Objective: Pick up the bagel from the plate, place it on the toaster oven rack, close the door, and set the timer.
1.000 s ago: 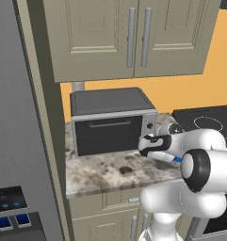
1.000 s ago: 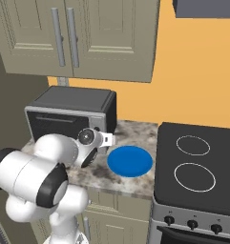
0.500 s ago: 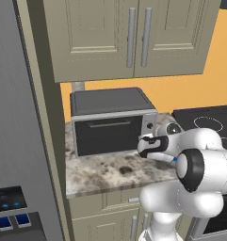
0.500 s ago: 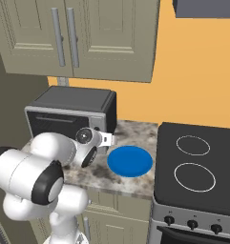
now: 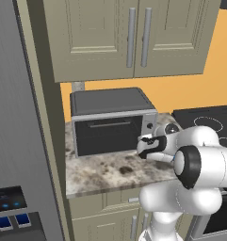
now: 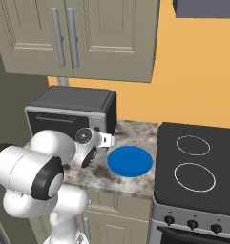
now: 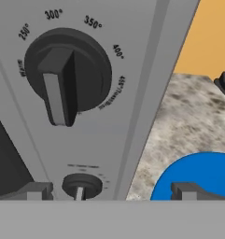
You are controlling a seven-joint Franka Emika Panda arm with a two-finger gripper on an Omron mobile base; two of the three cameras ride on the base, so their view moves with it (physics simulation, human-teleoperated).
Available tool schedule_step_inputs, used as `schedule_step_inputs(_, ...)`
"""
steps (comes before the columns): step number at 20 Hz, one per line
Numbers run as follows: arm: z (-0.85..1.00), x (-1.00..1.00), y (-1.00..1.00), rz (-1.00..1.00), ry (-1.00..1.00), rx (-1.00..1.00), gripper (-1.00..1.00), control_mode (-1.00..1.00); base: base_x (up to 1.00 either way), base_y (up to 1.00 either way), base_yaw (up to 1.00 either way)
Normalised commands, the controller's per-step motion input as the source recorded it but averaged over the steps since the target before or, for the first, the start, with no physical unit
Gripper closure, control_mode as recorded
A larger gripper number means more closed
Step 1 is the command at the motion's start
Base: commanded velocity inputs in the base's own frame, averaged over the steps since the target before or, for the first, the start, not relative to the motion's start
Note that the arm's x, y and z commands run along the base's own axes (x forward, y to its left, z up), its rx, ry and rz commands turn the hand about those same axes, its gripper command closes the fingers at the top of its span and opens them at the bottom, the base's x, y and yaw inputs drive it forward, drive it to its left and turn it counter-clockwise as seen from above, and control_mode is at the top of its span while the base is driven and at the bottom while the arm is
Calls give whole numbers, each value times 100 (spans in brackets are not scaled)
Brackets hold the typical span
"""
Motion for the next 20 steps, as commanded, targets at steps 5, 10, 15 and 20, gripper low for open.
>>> schedule_step_inputs(5,-19,0,-1,0,0,0,-100,-100,0,0,0)
schedule_step_inputs(10,-6,0,-12,0,0,0,-100,-100,0,0,0)
schedule_step_inputs(15,0,2,-13,0,0,0,-100,-100,0,0,0)
schedule_step_inputs(20,-3,5,-10,0,0,0,-100,-100,0,0,0)
